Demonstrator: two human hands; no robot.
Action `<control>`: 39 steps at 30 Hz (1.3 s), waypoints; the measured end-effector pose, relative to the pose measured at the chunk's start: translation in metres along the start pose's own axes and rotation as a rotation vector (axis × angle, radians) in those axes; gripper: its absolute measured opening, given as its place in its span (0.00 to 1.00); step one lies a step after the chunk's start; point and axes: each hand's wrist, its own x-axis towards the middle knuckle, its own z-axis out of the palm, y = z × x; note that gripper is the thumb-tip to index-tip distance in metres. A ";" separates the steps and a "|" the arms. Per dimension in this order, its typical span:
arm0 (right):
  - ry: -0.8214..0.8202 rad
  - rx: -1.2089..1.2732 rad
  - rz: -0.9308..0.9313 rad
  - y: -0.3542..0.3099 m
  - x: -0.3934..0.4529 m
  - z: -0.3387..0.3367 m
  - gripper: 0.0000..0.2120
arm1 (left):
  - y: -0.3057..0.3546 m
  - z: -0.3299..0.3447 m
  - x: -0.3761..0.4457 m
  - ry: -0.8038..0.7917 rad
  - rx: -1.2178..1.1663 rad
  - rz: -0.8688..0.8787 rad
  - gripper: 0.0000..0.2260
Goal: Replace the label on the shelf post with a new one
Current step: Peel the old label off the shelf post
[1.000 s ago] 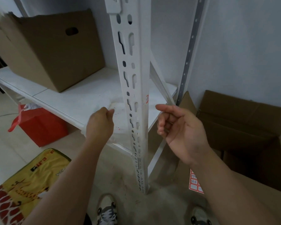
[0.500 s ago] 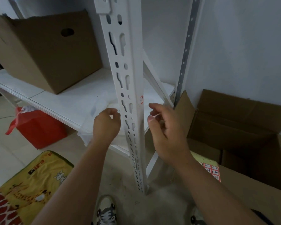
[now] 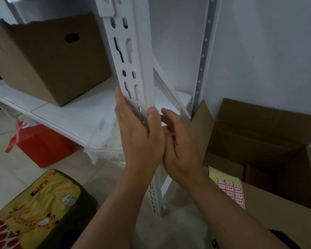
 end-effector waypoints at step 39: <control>0.088 0.151 0.234 -0.001 0.001 -0.011 0.10 | -0.001 0.030 0.002 0.223 0.145 0.025 0.32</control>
